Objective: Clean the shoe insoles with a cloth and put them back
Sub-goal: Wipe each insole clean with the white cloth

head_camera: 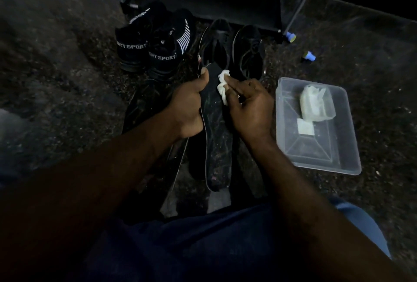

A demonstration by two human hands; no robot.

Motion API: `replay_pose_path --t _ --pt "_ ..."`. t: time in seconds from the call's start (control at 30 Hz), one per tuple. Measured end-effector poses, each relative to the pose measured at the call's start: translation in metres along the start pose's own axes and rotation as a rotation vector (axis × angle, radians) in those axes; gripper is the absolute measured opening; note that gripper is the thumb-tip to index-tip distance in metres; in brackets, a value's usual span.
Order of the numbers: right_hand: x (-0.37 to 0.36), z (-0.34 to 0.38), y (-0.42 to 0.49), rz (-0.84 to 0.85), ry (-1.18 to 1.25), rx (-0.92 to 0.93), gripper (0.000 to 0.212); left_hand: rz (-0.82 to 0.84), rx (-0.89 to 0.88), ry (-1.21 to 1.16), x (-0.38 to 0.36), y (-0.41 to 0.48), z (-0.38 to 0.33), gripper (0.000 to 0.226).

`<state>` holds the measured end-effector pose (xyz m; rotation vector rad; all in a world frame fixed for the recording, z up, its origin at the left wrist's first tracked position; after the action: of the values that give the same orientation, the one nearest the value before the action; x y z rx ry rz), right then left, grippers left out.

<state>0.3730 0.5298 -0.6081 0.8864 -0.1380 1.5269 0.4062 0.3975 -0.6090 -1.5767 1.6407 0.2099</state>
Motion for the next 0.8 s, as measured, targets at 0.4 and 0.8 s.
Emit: replay_pose_path --t 0.4,0.8 --pt "-0.008 0.005 0.003 -0.048 0.016 -0.028 0.029 -0.107 -0.053 0.043 0.004 0.008 0.003 0.06" --pt "0.017 0.007 0.015 -0.145 -0.09 -0.048 0.012 0.009 -0.016 0.023 -0.008 0.006 0.002 0.064"
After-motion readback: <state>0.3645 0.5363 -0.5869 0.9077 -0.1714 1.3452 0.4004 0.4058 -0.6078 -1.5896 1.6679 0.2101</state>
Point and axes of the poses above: each hand's wrist, its own y-axis towards the middle knuckle, its own x-axis out of the back of the hand, z = x × y, the point moved 4 cm from there along y, towards the middle knuckle, and after that the axes turned 4 degrees about z, right-handed, at the moved point
